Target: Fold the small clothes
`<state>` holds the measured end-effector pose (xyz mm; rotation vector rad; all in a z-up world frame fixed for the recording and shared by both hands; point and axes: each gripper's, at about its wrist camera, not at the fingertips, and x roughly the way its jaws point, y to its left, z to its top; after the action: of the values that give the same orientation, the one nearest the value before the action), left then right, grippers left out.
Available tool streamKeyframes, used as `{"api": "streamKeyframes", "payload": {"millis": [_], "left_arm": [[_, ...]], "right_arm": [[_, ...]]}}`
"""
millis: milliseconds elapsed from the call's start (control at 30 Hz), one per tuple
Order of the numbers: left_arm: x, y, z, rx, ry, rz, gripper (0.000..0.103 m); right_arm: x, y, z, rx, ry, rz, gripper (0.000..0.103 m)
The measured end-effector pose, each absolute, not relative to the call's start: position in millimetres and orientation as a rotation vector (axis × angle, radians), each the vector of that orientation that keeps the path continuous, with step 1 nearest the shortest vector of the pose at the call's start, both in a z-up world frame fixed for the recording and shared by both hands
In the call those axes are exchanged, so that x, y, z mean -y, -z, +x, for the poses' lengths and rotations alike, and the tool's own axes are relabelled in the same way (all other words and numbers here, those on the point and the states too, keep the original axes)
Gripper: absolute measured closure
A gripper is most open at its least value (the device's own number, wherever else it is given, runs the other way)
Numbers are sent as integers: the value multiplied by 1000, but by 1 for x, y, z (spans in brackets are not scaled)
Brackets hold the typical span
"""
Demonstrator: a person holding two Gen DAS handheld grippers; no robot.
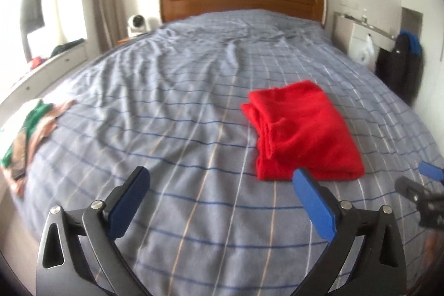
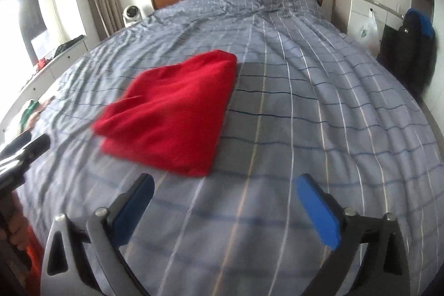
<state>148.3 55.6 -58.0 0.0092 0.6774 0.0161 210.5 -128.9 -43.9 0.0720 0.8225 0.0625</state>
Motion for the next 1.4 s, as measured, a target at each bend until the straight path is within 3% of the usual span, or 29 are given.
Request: {"api": "streamKeyframes", "payload": {"millis": [500,867,1400], "left_arm": [[-47,59,118,-742,-34,85,0],[-46,66,91,-845,35,94,0],[-35,13,65,-709,52,136,0]], "right_arm": [[100,25,175,-804,-76,-17,1],[102,31,150,-913,-97,-79,1],[91,-13,127,-895,-134,-51,1]]}}
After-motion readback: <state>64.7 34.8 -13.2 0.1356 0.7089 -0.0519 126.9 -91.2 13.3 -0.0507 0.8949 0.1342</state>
